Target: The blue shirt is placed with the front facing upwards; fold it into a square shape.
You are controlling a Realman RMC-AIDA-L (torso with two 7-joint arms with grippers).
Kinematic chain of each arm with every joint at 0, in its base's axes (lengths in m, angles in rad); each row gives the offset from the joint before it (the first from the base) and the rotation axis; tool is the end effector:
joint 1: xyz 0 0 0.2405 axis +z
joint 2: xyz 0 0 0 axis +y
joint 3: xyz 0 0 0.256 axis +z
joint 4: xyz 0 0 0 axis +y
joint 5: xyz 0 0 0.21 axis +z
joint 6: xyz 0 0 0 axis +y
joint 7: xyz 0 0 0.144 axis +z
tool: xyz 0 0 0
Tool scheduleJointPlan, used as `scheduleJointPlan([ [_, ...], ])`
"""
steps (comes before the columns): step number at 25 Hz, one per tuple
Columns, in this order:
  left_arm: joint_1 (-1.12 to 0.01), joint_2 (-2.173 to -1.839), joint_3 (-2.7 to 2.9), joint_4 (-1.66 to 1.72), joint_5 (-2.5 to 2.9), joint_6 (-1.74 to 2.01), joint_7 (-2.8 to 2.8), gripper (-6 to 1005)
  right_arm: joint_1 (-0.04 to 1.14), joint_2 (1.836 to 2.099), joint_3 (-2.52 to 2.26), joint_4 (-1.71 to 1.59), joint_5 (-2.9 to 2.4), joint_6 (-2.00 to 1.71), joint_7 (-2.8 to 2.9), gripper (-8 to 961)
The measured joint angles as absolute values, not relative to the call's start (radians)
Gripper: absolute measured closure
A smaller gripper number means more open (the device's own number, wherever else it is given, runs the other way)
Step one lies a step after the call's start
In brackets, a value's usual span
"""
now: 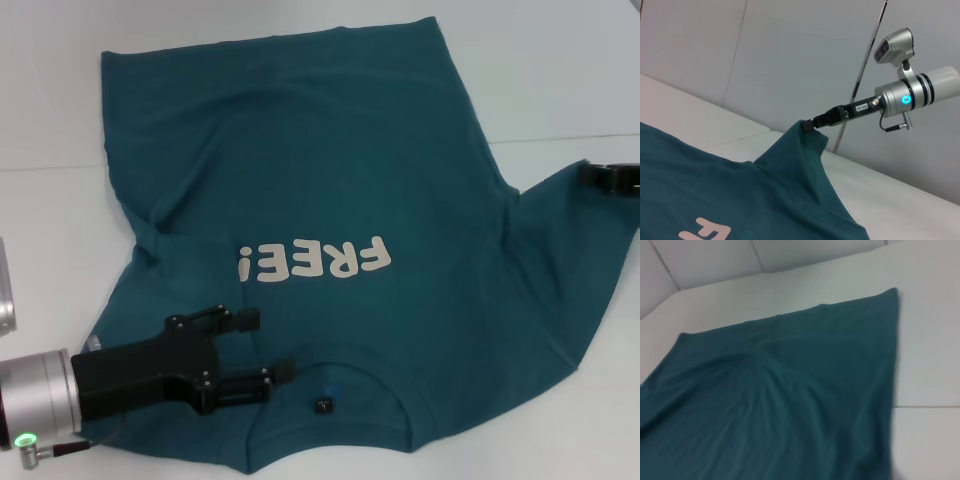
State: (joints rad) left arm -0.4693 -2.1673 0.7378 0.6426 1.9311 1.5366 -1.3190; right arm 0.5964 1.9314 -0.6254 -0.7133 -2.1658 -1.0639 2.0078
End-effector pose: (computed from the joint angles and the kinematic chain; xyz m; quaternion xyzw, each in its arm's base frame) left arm -0.2537 0.3069 -0.0380 -0.9263 -0.2221 -0.2814 0.1164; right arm 0.3205 0.4116 0.1005 -0.7899 0.4645 0.1622 0.3661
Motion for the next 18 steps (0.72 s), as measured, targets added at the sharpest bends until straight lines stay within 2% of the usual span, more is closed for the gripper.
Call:
scheduleJointPlan([
  [9,-0.475,-2.166,0.738,0.643,1.931,1.535,-1.319,122,0.660,1.969,-0.721,-0.713,-2.166,-1.074,2.020,949],
  [10,-0.476,-2.166,0.738,0.643,1.931,1.535,-1.319,122,0.678,1.983,-0.738,-0.709,-2.167,-1.065,2.021,949],
  [11,-0.476,-2.166,0.738,0.643,1.931,1.535,-1.319,122,0.678,1.983,-0.738,-0.709,-2.167,-1.065,2.021,942],
  [18,-0.481,-2.165,0.741,0.631,1.931,1.509,-1.325,122,0.731,2.037,-0.778,-0.702,-2.229,-1.052,2.023,893],
])
